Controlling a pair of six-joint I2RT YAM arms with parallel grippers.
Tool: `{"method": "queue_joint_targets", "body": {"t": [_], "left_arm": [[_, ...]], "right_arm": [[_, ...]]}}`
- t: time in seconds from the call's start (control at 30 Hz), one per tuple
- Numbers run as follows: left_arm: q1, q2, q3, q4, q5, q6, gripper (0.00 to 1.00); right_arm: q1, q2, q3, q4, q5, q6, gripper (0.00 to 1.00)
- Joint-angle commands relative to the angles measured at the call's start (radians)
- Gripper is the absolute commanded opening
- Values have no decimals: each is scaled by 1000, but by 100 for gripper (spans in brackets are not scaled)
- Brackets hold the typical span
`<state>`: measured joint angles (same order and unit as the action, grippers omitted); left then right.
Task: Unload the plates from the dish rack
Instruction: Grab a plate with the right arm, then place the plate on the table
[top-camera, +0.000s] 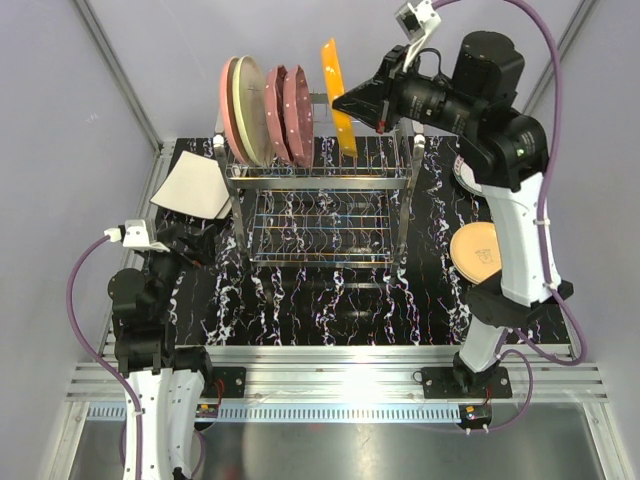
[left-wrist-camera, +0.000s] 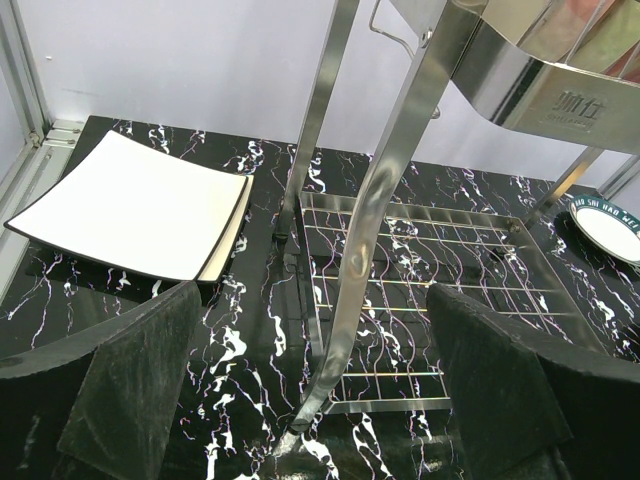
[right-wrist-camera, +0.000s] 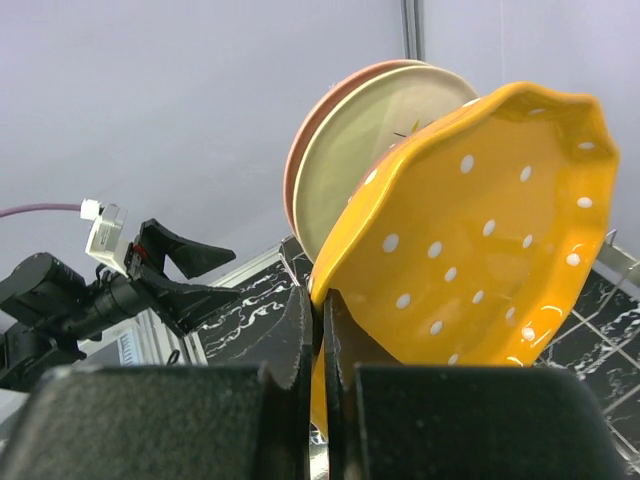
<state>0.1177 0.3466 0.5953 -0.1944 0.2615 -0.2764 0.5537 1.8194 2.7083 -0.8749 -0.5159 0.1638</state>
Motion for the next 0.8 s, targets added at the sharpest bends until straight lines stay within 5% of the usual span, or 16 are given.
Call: {"method": "queue_joint_targets", "body": {"t": [0.0, 0.77], "left_arm": [[-6, -11, 1, 27, -5, 16, 99], [-9, -11, 1, 36, 4, 16, 99]], "right_arm": [[-5, -130, 10, 159, 10, -104, 0], [-81, -425, -237, 47, 410, -400, 0]]}}
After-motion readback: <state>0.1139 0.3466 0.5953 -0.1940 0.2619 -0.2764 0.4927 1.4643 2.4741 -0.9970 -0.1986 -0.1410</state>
